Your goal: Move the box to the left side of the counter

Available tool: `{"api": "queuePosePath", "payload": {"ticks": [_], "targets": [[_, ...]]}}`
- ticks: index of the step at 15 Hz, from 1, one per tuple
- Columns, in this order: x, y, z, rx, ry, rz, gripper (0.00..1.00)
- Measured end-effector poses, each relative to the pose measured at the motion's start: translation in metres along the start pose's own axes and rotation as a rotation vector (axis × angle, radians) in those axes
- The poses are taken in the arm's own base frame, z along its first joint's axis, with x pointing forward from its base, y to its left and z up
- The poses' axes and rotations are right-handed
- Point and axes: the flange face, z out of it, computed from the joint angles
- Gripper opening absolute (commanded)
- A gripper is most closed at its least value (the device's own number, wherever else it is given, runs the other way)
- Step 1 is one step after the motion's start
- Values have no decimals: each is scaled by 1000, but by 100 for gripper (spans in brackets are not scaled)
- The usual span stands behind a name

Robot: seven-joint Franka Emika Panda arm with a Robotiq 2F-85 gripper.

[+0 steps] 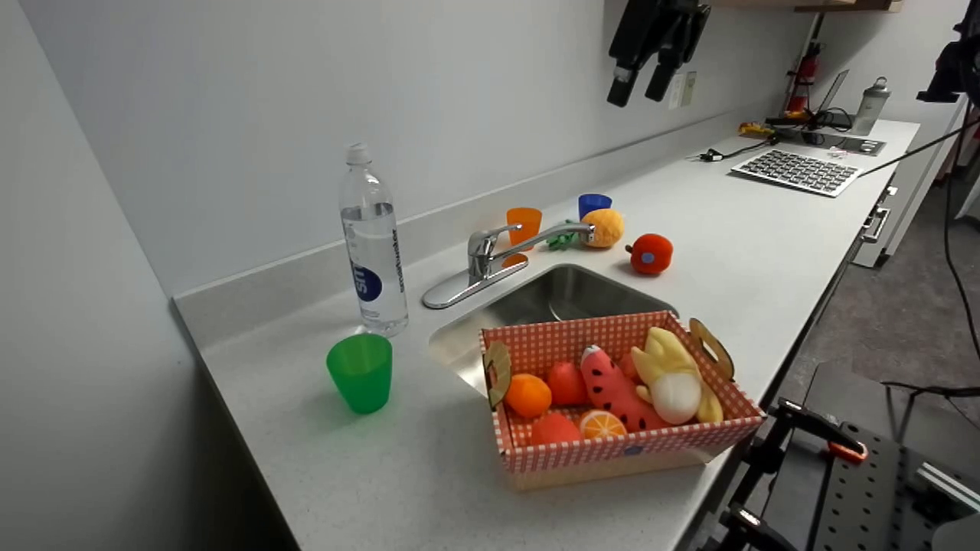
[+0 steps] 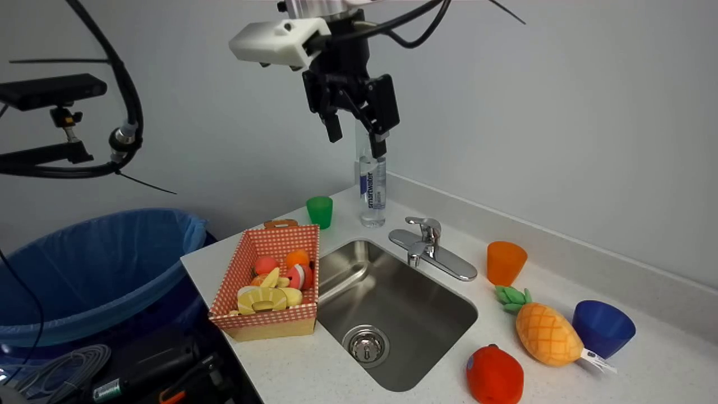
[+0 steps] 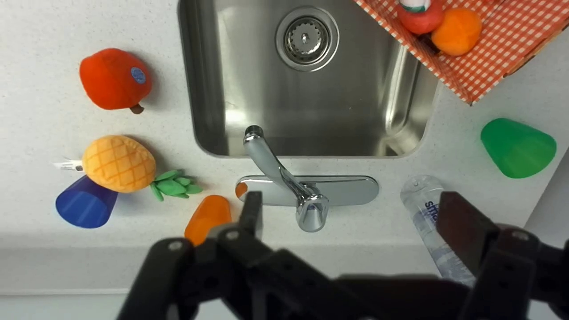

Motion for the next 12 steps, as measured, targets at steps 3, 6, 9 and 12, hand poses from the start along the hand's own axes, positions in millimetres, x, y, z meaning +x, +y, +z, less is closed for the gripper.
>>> {"api": "queuePosePath", "payload": {"ticks": [3, 6, 9, 12], "targets": [[2, 0, 14, -2, -29, 10, 100], [5, -3, 34, -4, -73, 3, 100], [6, -10, 56, -5, -119, -19, 100], [2, -20, 77, 0, -165, -92, 100]]}}
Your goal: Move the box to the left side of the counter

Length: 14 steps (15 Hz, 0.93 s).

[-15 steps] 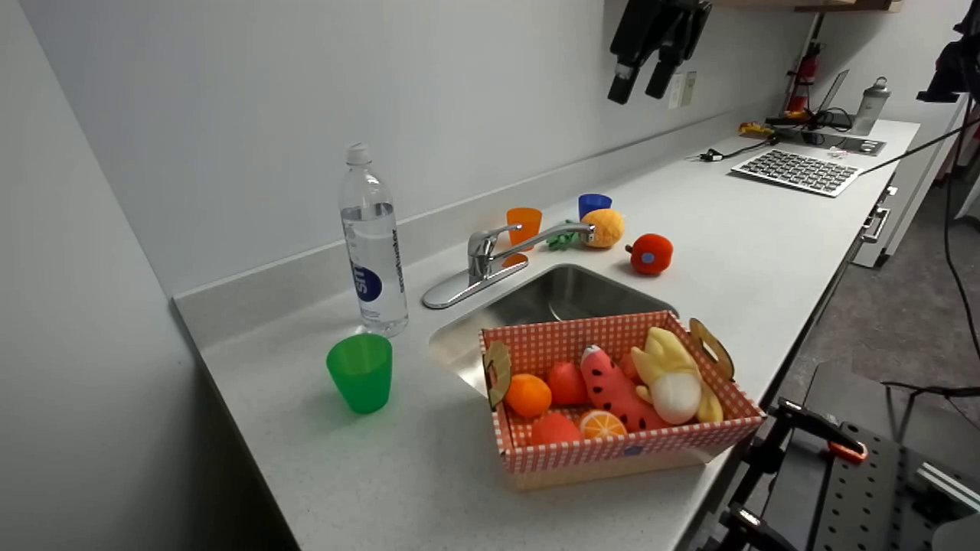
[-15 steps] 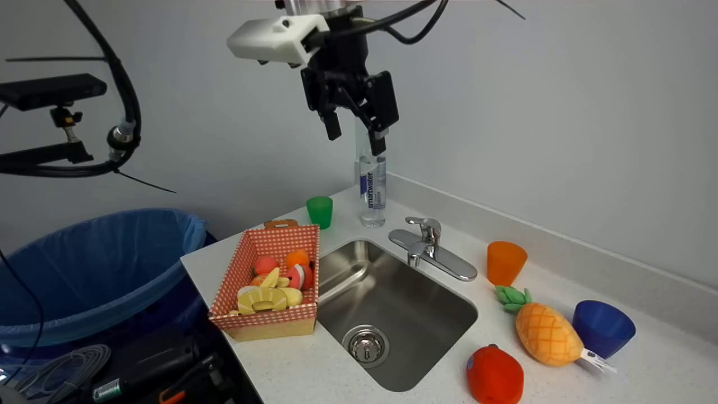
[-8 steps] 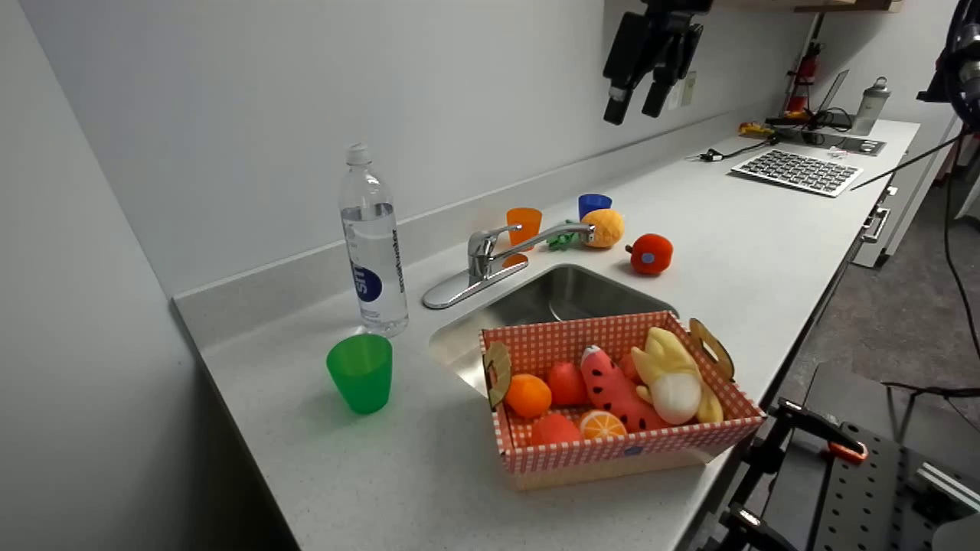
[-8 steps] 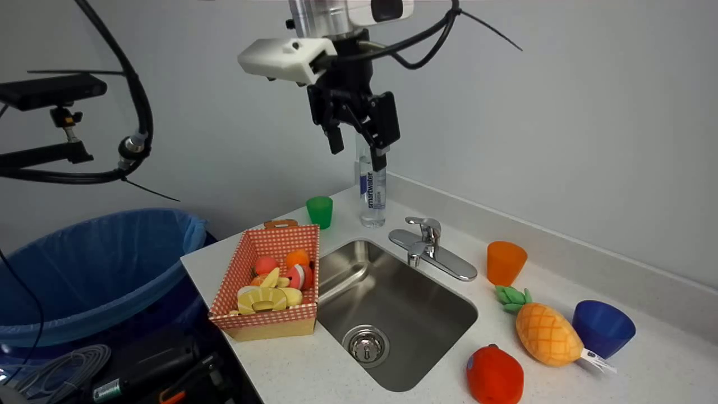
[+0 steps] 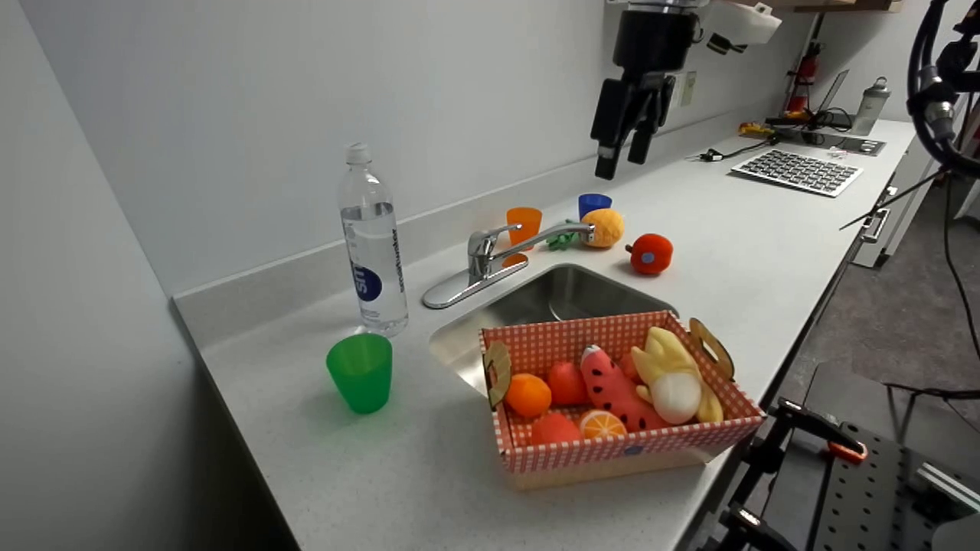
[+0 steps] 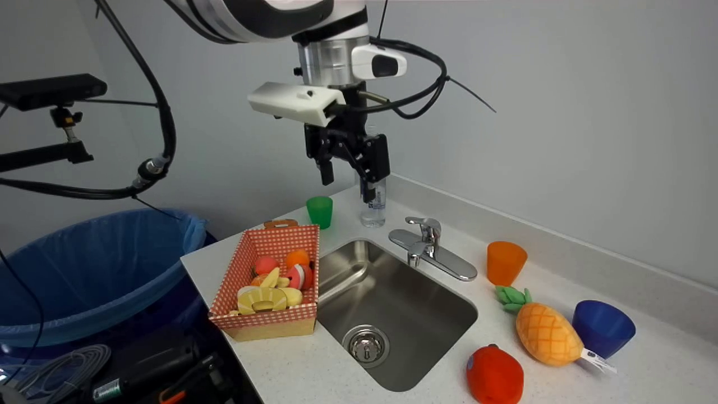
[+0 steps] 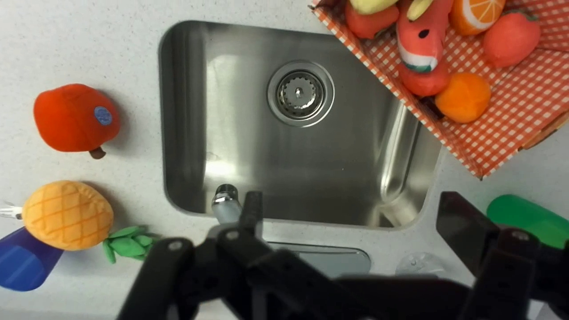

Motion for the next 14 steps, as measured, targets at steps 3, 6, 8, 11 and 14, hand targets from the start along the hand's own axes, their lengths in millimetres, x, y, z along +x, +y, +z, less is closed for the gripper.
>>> {"api": "queuePosePath", "payload": {"ticks": [3, 6, 8, 11, 14], "targets": [[-3, -9, 16, 4, -34, -106, 100], [-9, -17, 28, 12, -61, -219, 100], [-15, -23, 38, 18, -82, -282, 100], [-25, -40, 56, 16, -112, -347, 100], [-32, -60, 73, 4, -120, -397, 100]]}}
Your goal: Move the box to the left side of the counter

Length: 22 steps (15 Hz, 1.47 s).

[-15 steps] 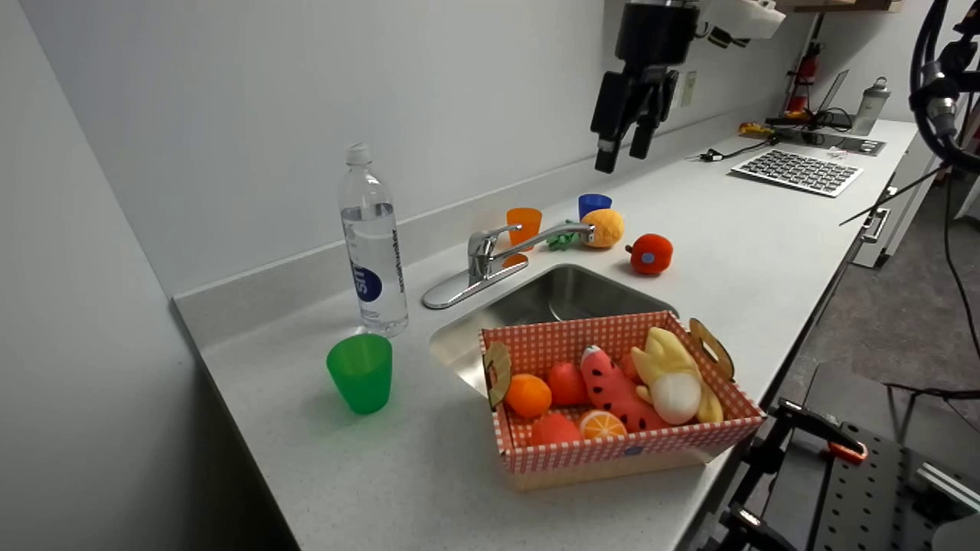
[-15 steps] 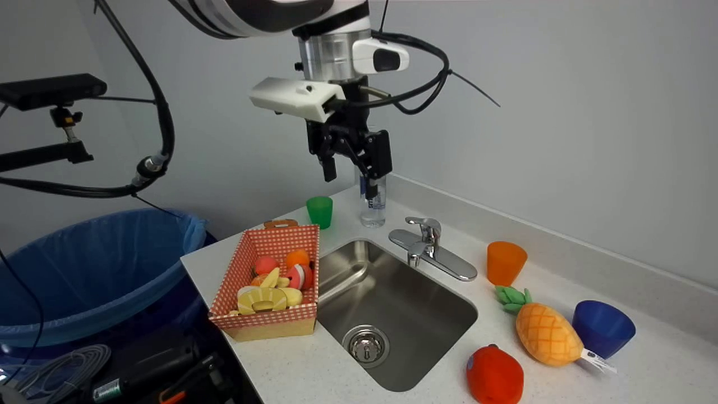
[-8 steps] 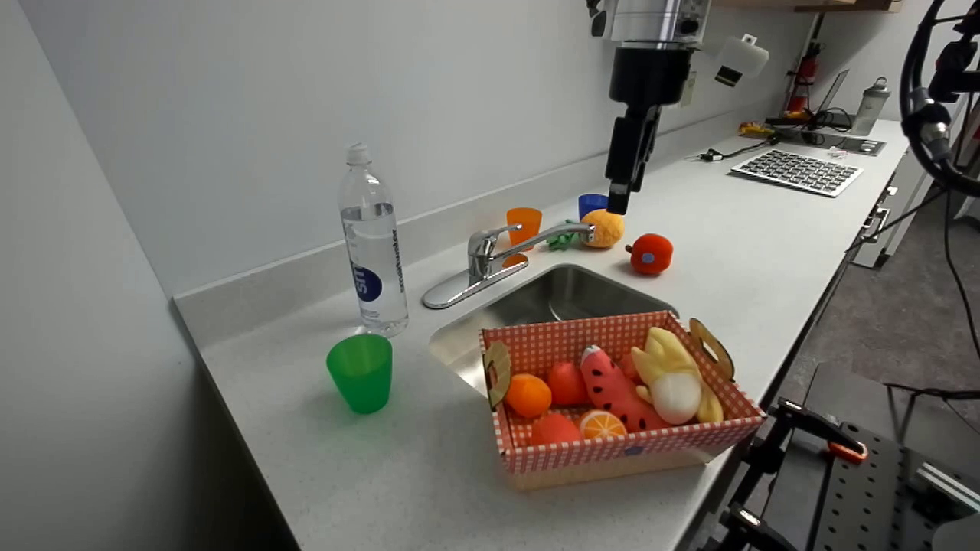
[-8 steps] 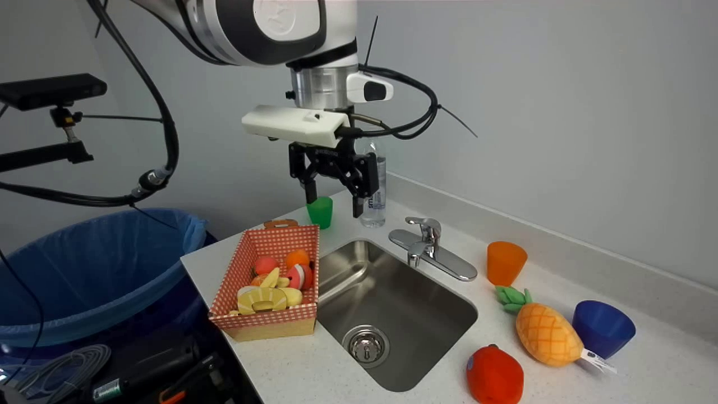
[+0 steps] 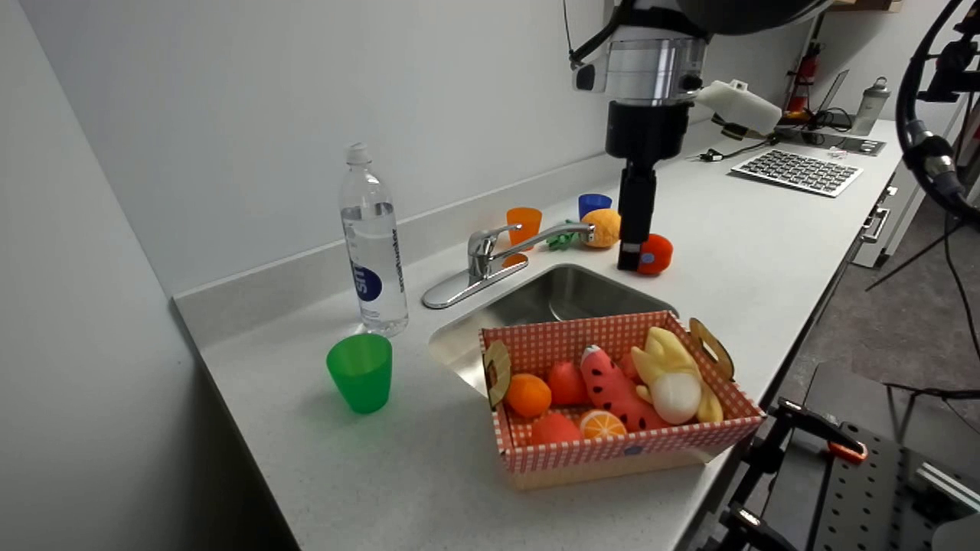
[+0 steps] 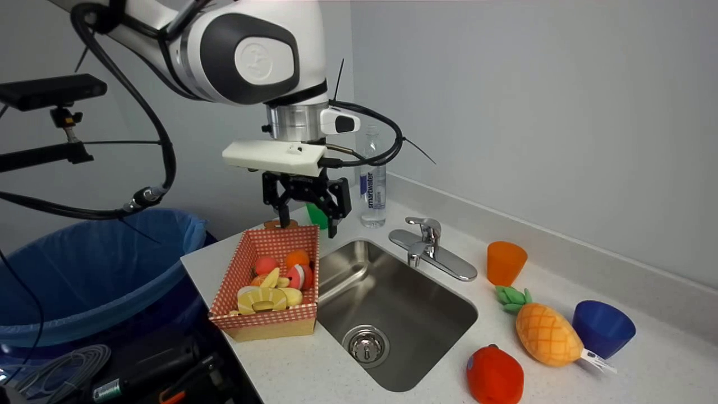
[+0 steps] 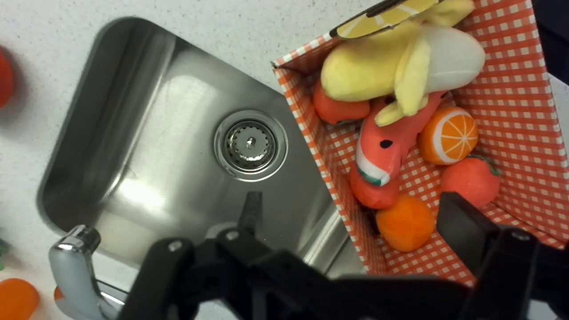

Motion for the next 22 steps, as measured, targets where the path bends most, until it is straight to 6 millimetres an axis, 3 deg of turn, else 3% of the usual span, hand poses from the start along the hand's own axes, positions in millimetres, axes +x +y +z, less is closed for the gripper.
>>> {"api": "queuePosePath", "payload": {"ticks": [4, 11, 22], "targets": [[12, -12, 13, -19, 15, -41, 100], [37, -11, 31, -39, 17, -71, 100], [40, -10, 32, -39, 16, -71, 100]]}}
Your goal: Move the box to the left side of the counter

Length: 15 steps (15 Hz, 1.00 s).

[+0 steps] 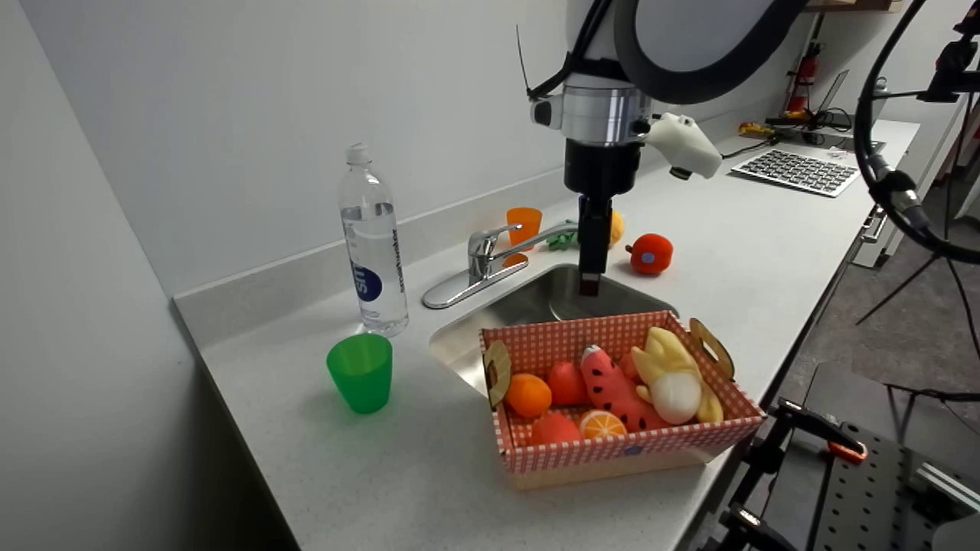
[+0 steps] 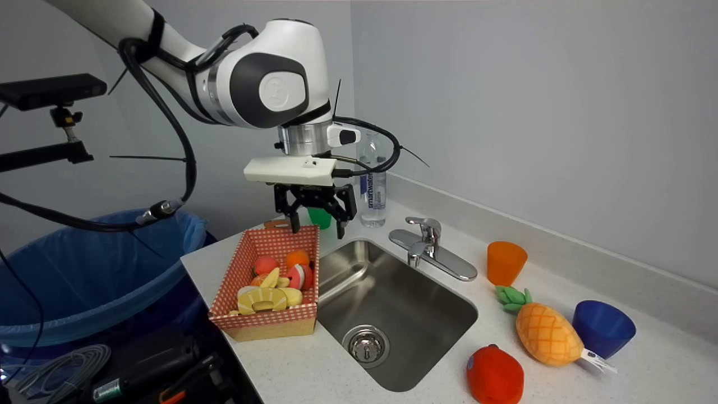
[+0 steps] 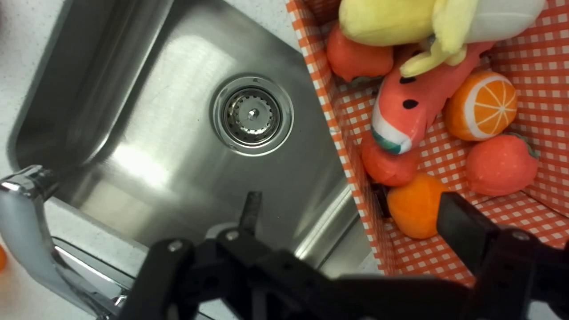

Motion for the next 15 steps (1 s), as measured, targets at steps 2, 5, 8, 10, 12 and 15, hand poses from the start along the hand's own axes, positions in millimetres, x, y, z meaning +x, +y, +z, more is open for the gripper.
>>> {"api": "queuePosePath", "payload": {"ticks": [2, 5, 8, 10, 12, 15], "targets": [[0, 0, 3, 3, -6, -9, 100], [4, -2, 18, 10, -13, -65, 100], [15, -3, 41, 9, -9, -123, 100], [26, -4, 56, 2, -3, -158, 100], [41, -7, 68, -2, 6, -190, 100], [65, -19, 81, 7, 16, -240, 66]]}}
